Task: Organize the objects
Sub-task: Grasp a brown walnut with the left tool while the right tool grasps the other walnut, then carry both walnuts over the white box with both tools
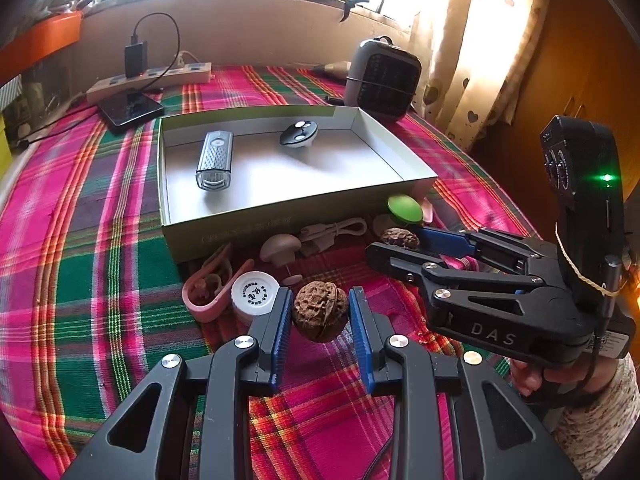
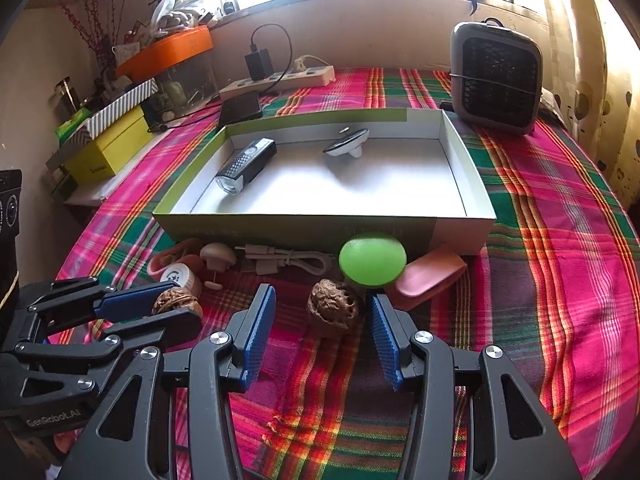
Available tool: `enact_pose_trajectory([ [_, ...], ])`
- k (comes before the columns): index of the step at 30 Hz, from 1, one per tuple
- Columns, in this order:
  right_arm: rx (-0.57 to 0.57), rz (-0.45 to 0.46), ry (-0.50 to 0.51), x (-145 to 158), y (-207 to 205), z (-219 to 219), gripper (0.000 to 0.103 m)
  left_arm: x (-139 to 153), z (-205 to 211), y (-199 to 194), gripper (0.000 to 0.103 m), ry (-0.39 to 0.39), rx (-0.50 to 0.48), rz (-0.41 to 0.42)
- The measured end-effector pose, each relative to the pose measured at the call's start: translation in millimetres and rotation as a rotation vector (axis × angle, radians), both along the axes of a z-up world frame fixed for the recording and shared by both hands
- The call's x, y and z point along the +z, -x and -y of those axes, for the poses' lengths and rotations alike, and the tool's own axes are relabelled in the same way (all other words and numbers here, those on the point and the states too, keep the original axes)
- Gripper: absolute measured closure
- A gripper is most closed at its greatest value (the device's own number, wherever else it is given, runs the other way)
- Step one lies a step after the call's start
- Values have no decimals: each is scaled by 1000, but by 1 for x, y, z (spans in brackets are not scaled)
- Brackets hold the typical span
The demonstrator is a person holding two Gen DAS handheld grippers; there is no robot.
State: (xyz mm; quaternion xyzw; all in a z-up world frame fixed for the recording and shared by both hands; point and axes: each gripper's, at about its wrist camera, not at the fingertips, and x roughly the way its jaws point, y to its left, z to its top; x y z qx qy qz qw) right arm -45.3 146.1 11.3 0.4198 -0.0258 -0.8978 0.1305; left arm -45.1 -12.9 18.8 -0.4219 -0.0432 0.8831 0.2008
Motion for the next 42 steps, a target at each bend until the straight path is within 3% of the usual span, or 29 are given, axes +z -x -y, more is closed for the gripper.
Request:
enact_pose_trajectory([
  [3,-11,2,-8,-1,1,-1,66,-1,0,0,76,1,2,0],
  [9,-15,1,-11,-1,1,-1,71,-1,0,2,76,2,1,2],
  [42,-6,-26,46,10,-11,-5,71,11,-3,2,76,6,-6,-30],
])
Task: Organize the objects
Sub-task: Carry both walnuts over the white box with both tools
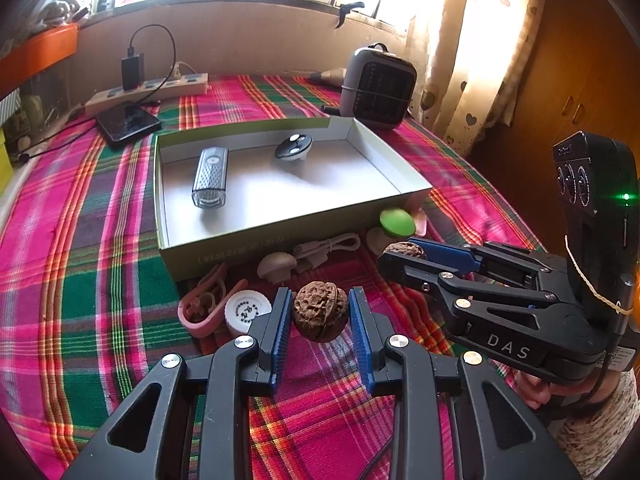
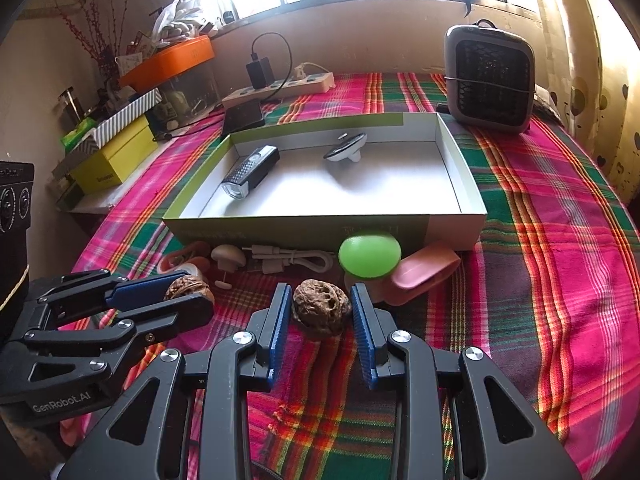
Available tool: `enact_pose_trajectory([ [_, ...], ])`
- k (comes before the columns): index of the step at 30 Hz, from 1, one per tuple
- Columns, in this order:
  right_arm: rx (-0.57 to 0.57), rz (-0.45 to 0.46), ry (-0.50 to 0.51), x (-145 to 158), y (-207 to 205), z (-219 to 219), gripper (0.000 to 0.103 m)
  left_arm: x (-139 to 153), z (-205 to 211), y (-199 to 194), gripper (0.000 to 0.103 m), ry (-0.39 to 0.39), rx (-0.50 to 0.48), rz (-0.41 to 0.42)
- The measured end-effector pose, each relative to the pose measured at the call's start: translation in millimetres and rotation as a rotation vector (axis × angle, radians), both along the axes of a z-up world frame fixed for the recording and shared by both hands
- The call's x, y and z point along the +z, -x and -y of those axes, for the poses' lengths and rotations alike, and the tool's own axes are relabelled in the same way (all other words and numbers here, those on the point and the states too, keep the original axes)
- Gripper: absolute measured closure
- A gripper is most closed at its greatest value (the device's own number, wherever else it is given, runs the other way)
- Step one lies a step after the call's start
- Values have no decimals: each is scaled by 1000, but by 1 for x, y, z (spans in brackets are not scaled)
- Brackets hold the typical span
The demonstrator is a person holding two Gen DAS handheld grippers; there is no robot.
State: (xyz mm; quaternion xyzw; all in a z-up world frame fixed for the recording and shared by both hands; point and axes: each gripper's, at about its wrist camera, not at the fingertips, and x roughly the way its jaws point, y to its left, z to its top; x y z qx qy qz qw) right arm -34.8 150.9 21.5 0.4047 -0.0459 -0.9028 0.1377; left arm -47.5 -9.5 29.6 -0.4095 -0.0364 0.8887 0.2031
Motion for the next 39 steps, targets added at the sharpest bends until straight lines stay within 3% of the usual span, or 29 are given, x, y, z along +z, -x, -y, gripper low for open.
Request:
enact_pose_trajectory([
  [17,4,-56,-8,26,4,-3,71,22,-3,15,76,9,6,-32],
  [39,-29,-47,-25,38,68,-23,71,19,-10,84,76,80,53,-19],
])
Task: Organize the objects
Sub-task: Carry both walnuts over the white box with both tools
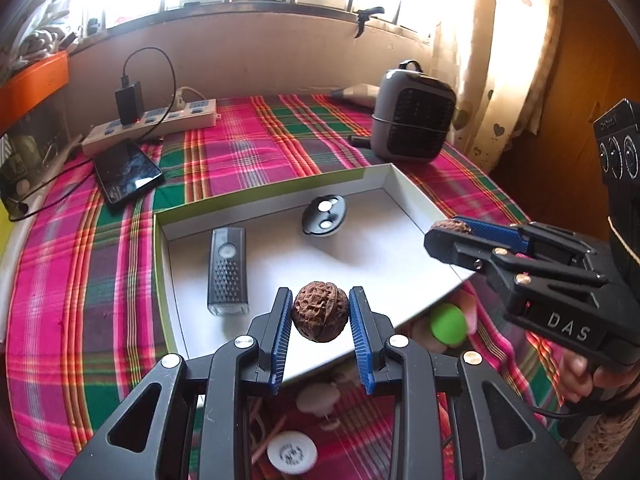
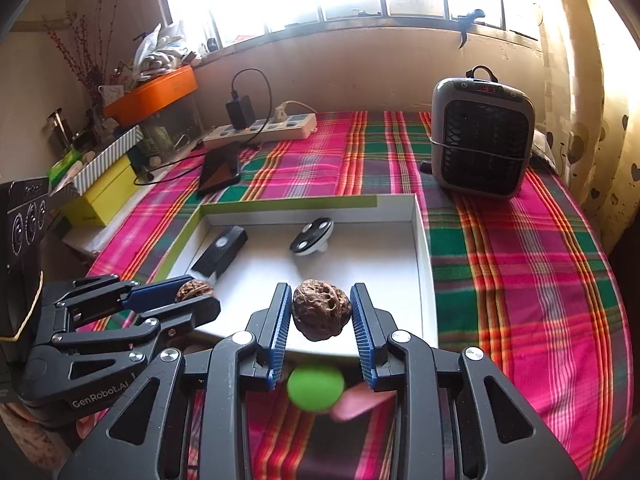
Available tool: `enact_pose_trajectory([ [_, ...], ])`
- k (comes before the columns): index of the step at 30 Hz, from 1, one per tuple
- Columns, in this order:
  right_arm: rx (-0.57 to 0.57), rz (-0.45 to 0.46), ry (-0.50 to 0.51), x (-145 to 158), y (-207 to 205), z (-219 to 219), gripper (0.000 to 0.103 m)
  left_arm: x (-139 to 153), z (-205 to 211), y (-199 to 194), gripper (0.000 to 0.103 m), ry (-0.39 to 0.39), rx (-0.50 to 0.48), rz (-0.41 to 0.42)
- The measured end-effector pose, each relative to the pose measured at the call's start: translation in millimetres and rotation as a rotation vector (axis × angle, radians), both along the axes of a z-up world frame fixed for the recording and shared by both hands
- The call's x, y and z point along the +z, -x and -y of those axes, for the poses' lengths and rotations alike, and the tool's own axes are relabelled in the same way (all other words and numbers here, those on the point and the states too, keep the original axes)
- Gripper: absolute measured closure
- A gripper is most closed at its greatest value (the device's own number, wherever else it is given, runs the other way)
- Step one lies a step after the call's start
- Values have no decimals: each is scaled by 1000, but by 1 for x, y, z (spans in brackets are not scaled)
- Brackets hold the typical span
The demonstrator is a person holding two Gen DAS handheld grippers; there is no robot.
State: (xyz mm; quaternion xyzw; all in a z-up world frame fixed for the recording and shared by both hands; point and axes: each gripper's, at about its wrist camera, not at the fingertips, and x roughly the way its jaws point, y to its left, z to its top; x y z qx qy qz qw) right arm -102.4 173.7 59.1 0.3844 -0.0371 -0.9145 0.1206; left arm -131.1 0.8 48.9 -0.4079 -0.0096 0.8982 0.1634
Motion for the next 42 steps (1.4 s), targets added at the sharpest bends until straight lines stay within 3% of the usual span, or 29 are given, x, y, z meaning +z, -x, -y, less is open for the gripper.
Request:
enact_pose_trajectory([
  [23,3,76,-51,-21,79,-10,71,-21,-4,70,76,26,45,52],
  [42,17,129,-83,-39,107,-6,71,-32,-10,94,76,46,51,90],
])
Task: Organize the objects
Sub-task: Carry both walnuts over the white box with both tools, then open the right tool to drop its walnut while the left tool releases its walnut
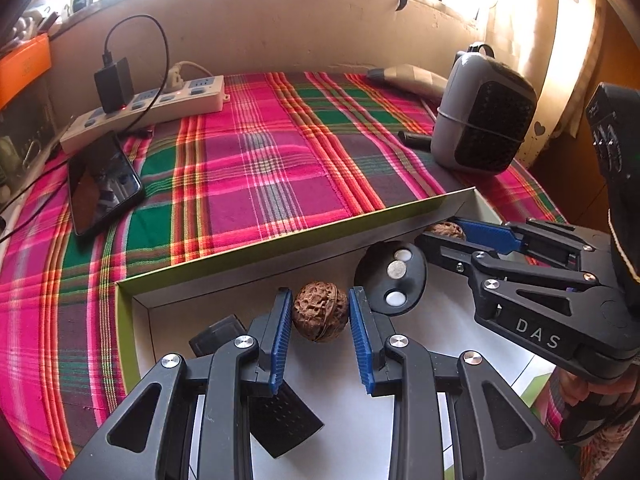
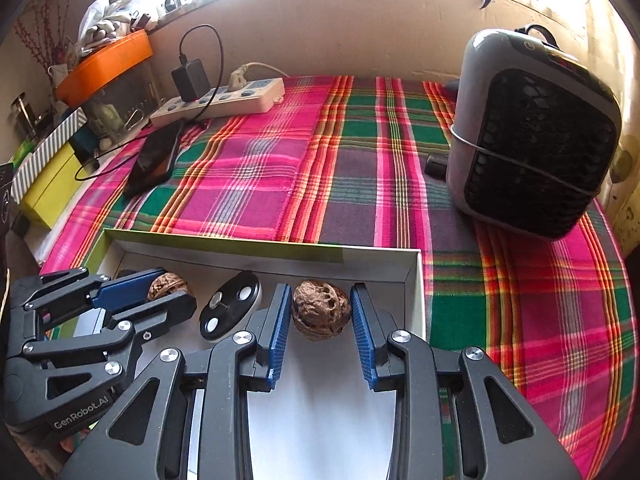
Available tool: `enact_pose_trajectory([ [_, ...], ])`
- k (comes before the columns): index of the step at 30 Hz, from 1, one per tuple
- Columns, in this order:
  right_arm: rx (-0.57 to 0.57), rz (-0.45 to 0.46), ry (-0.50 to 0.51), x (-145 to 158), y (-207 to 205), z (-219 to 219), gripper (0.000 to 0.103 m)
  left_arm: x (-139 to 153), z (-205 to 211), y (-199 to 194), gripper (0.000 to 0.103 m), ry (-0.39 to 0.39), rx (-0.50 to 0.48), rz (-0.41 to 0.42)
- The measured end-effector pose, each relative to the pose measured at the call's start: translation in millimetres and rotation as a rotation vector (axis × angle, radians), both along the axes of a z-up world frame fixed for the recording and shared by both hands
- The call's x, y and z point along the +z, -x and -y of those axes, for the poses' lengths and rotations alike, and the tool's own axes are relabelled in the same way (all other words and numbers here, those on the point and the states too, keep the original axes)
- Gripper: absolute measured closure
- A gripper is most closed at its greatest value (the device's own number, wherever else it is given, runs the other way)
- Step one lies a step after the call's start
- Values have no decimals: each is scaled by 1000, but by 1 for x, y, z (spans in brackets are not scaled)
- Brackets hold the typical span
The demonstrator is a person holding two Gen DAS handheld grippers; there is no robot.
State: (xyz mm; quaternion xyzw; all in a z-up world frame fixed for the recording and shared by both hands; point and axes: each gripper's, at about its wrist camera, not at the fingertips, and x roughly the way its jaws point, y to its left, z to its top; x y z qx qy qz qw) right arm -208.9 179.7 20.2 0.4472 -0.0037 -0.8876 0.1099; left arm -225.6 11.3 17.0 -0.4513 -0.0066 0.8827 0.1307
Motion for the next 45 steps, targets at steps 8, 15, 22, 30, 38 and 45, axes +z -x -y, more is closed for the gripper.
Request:
enact_pose_trajectory([
  [8,-2,4,-5,-1,2,2,71,0,2,2,76,-4,8,3],
  [15,-14,10,-10,-1,4,3,71,-1,2,3,76,4,9,12],
  [22,-14,8,0,-1,5,3,69,-1,1,3,76,13,10,11],
  [30,-19,0,11,0,3,4,55,-1,1,3,75,19,14,10],
  [38,-31,-2,17,0,2,3,55,-1,6,2,73,17,31,12],
  [45,-25,-15,6,2,0,6,55,0,5,0,72,25,42,10],
])
